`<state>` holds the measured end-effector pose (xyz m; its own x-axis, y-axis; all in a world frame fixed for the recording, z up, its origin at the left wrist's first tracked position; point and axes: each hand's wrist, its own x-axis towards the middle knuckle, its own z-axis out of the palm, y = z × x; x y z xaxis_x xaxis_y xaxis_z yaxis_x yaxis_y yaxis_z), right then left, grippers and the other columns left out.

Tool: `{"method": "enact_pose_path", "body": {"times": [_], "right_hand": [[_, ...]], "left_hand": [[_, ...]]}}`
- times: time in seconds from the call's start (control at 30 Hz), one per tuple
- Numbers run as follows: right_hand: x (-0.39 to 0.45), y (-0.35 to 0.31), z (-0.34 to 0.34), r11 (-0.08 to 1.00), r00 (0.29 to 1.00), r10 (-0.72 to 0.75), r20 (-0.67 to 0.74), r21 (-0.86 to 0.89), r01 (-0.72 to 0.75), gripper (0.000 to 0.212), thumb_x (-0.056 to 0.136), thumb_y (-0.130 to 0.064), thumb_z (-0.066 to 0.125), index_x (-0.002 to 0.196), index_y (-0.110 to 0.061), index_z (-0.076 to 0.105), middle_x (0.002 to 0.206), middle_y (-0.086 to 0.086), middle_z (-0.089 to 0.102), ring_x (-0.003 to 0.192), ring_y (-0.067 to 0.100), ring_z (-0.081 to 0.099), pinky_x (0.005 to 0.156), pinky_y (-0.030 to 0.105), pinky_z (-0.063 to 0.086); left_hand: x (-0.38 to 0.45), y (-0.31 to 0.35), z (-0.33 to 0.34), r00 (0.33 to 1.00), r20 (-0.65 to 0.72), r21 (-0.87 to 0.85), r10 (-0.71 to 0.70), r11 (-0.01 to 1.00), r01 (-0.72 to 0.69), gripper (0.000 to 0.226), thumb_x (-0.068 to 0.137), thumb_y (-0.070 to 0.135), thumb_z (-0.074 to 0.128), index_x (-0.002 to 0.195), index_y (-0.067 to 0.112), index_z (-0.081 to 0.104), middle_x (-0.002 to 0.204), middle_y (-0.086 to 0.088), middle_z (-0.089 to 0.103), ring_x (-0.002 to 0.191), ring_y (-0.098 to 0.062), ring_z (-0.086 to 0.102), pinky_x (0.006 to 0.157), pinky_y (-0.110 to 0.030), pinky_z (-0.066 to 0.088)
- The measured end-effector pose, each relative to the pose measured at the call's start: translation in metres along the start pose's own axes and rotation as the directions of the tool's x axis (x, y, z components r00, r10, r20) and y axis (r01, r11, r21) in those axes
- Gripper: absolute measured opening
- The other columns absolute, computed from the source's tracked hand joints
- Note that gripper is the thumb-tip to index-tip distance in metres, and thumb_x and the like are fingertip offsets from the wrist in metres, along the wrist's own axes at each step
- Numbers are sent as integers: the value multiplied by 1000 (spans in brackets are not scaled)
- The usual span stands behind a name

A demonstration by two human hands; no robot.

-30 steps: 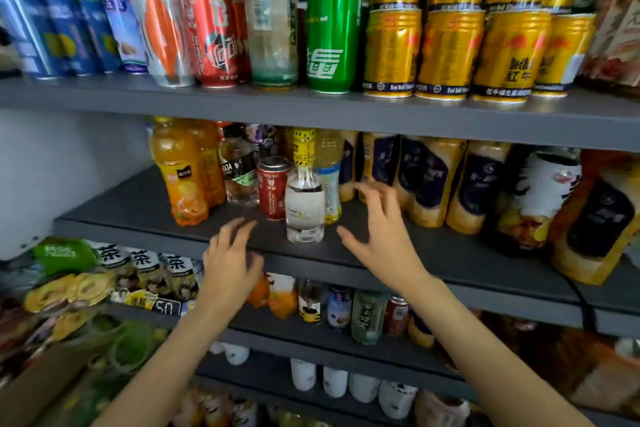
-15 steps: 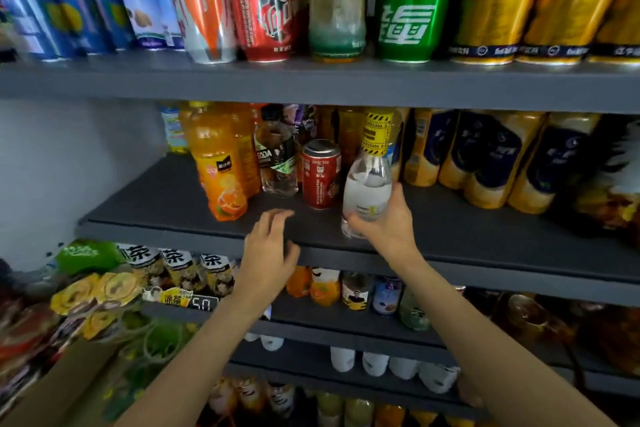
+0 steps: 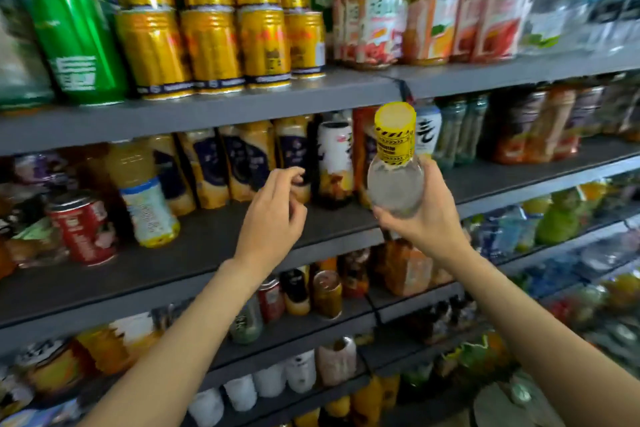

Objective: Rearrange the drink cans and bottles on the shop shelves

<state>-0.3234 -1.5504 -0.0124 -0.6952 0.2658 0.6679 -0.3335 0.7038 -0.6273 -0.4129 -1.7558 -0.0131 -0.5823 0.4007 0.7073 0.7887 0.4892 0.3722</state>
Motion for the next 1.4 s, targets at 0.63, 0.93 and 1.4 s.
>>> {"method": "enact_pose_path", "body": {"times": [0.63,0.93,1.4], "right_hand": [[138,144,-285,996,975,-55,-215,-79,38,90,68,-51,77,133,-4,38,129,12,49,119,23,47,94,28,42],[240,201,-318,994,974,-110,-196,-27,107,95,77,-34,74,149,-20,14,154,-2,25,138,12,25,100,16,22],[293,268,-327,973,974,-122,193,218,79,93,86,-28,65,148,-12,-2,156,6,7,143,18,9,109,25,12]], "left_hand": [[207,243,183,962,-221,37,162,987,-158,45,89,8,50,133,12,41,129,-3,47,123,-20,38,104,-33,27],[289,255,256,919,-354,278,176,958,-76,44,76,18,36,114,8,58,134,-15,46,128,-26,24,103,-52,27],[309,267,287,973,-220,688,69,718,105,49,90,37,31,127,18,57,152,-3,30,145,-20,7,113,-42,-12]]}}
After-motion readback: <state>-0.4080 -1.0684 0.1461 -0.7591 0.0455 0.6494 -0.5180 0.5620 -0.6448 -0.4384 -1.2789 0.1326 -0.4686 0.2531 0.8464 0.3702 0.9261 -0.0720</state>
